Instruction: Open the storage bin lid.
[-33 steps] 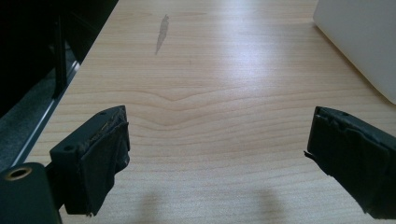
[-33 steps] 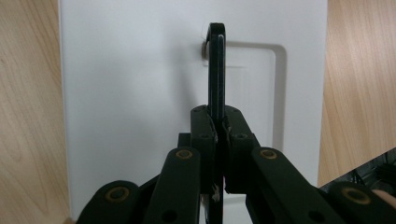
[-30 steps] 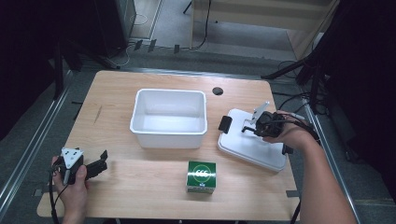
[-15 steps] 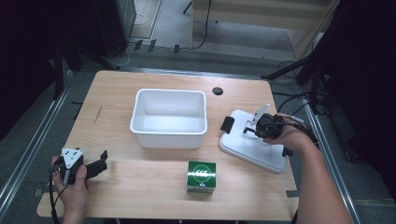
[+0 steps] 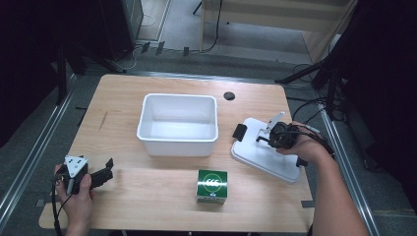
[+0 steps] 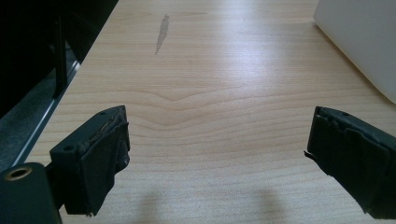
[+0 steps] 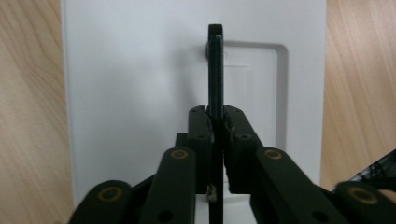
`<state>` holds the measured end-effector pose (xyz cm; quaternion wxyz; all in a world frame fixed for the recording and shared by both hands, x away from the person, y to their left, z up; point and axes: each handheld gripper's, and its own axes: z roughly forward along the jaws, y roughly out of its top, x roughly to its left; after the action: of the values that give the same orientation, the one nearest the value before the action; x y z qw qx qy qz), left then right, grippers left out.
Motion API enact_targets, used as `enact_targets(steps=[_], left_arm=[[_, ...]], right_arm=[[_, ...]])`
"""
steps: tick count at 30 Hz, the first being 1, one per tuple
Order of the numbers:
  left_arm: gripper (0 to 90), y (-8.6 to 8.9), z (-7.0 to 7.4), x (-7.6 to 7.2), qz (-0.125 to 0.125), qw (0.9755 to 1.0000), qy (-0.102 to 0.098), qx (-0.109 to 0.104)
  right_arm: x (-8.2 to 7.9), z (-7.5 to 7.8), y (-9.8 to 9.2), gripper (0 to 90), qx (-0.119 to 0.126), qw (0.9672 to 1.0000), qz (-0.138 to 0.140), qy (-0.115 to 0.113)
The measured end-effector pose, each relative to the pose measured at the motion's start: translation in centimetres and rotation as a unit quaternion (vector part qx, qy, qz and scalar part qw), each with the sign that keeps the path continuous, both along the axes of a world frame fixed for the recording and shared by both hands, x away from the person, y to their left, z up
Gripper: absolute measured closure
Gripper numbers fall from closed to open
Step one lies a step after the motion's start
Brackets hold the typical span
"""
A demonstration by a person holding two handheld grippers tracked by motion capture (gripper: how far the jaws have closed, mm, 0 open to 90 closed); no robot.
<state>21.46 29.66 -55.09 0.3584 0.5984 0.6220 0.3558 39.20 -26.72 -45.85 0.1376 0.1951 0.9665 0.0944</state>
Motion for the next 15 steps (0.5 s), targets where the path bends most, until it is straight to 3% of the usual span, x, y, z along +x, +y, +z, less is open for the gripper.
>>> enact_targets(steps=[1,2,5,6,7,11,12,15], left_arm=[[6.3,0.0,0.0,0.0,0.000,1.0000,0.000,0.000],[6.3,0.0,0.0,0.0,0.000,1.0000,0.000,0.000],[6.3,0.0,0.0,0.0,0.000,1.0000,0.000,0.001],[6.3,0.0,0.0,0.0,0.000,1.0000,0.001,0.002],[6.3,0.0,0.0,0.0,0.000,1.0000,0.001,0.002],[6.3,0.0,0.0,0.0,0.000,1.0000,0.001,0.003],[6.3,0.0,0.0,0.0,0.000,1.0000,0.000,0.003],[6.3,0.0,0.0,0.0,-0.001,1.0000,0.002,0.004]], right_arm=[[0.0,0.0,0.0,76.6,0.000,1.0000,0.000,0.000],[-0.2,0.2,0.0,66.8,0.005,0.9999,-0.010,0.008],[-0.5,0.4,0.1,59.0,0.006,0.9998,-0.013,0.017],[-0.9,0.6,0.1,49.2,0.002,0.9998,-0.014,0.015],[-0.9,0.6,0.1,49.2,0.002,0.9998,-0.014,0.015],[-1.3,1.2,0.0,28.0,0.008,0.9997,-0.022,0.011],[-1.8,1.6,0.1,15.5,0.024,0.9982,-0.029,0.047],[-2.2,1.8,0.3,10.3,0.016,0.9993,-0.020,0.028]])
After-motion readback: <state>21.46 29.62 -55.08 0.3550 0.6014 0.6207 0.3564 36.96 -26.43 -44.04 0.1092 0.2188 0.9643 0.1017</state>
